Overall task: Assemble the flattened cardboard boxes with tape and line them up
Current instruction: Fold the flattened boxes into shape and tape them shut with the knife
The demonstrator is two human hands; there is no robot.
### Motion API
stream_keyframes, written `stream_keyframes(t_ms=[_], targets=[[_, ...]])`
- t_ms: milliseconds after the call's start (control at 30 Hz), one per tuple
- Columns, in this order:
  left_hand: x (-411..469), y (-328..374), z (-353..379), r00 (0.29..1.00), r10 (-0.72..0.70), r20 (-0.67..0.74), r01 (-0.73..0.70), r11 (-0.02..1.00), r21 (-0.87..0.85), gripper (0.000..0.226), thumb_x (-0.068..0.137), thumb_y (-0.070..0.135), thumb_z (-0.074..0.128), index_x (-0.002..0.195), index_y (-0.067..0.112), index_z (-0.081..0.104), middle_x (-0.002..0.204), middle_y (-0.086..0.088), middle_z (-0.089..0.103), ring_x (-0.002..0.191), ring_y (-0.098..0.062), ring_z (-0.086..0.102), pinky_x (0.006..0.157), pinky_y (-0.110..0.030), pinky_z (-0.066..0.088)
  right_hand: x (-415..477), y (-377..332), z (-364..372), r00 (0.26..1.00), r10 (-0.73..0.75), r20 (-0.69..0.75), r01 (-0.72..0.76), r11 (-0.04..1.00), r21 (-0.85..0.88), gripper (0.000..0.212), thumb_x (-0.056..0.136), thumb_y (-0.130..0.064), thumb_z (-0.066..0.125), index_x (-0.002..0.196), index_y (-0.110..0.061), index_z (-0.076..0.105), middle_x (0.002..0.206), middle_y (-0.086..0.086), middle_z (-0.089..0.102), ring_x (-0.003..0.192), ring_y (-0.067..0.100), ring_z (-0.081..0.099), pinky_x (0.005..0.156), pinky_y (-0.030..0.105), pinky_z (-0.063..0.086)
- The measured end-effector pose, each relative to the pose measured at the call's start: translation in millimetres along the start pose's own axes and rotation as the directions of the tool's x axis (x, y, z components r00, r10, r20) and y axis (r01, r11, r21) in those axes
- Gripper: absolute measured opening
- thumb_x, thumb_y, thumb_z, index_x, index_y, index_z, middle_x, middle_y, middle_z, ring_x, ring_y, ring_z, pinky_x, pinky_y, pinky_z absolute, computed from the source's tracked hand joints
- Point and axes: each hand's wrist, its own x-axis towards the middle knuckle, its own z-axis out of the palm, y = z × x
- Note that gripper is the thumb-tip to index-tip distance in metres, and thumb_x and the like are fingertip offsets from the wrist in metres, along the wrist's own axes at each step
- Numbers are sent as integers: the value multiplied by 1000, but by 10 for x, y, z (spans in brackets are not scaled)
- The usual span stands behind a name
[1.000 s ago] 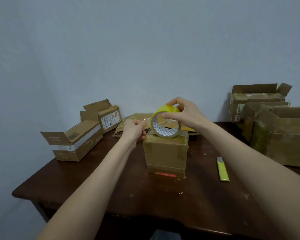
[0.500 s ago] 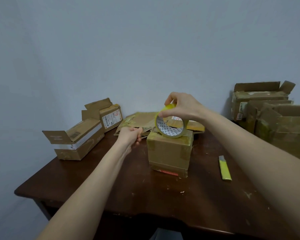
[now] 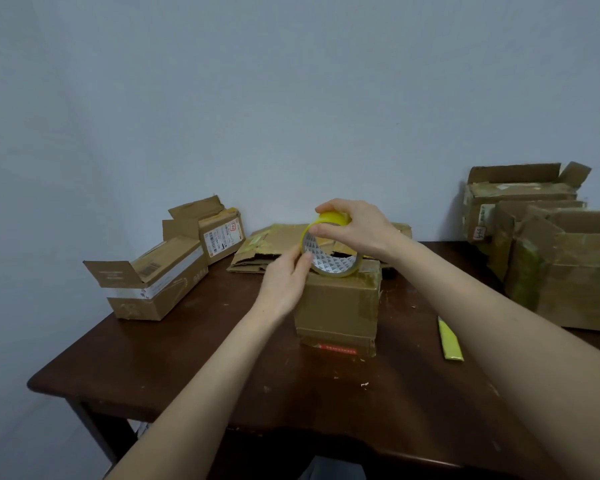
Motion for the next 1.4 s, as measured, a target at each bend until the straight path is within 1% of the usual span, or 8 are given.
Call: stream_keyframes(t_ms=[167,333,467,733,1100,1233,1300,1400], targets=[[-171,-109,26,989,-70,133,111,936,-334,37,104,25,35,140,24,42,125,21,49,114,5,47,89,-4,36,-24,11,31,1000,-8,0,8,999,41,51,82,-50,68,129,-31,59,134,-7,56,125,13,48,100,29,39],[-178,-136,26,865,-392,314,492,787,-373,47,101,48,30,111,20,66,122,-1,64,116,-13,57,96,-28,41,-51,12,32,1000,6,1,-6,997,71,54,82,-49,68,131,-29,57,136,-7,55,128,14,46,105,33,38],[-111,26,-8,996,-57,62,64,991,-119,57,95,37,52,147,24,34,145,6,44,133,-10,39,106,-29,33,-63,3,25,1000,12,-8,-11,994,106,55,84,-46,68,134,-29,54,139,-7,53,131,13,44,108,32,35],[-73,-116,62,987,-9,163,-16,989,149,66,82,46,66,137,22,37,128,0,58,115,-21,54,92,-36,45,-329,219,-14,976,219,-19,-187,873,451,48,75,-22,81,114,-24,53,93,-1,67,81,11,64,70,24,51],[-53,-101,42,960,149,236,-229,904,362,56,94,39,54,145,20,38,152,3,36,141,-10,28,111,-21,19,-344,138,-633,986,162,-44,-166,981,-96,27,70,-39,80,91,-24,73,83,-12,66,80,8,58,65,21,44],[-88,-39,20,959,134,248,-230,881,413,58,93,47,51,143,20,40,149,4,39,137,-12,34,111,-24,23,-388,206,-685,982,191,0,-190,977,-94,41,73,-39,79,110,-22,71,108,-7,66,71,-4,61,73,23,47],[-80,53,70,962,126,243,-242,807,539,64,90,60,46,136,17,43,140,-1,49,130,-16,42,113,-33,23,-392,236,-618,978,203,-35,-205,975,-81,55,74,-42,78,123,-20,64,120,-4,61,98,7,60,84,25,43],[-21,232,244,945,164,284,-320,650,689,79,85,72,34,141,17,36,139,-5,49,131,-21,42,118,-44,12,-440,280,-521,959,260,-113,-256,965,49,54,71,-47,78,114,-23,56,101,-10,56,96,17,56,75,30,46]])
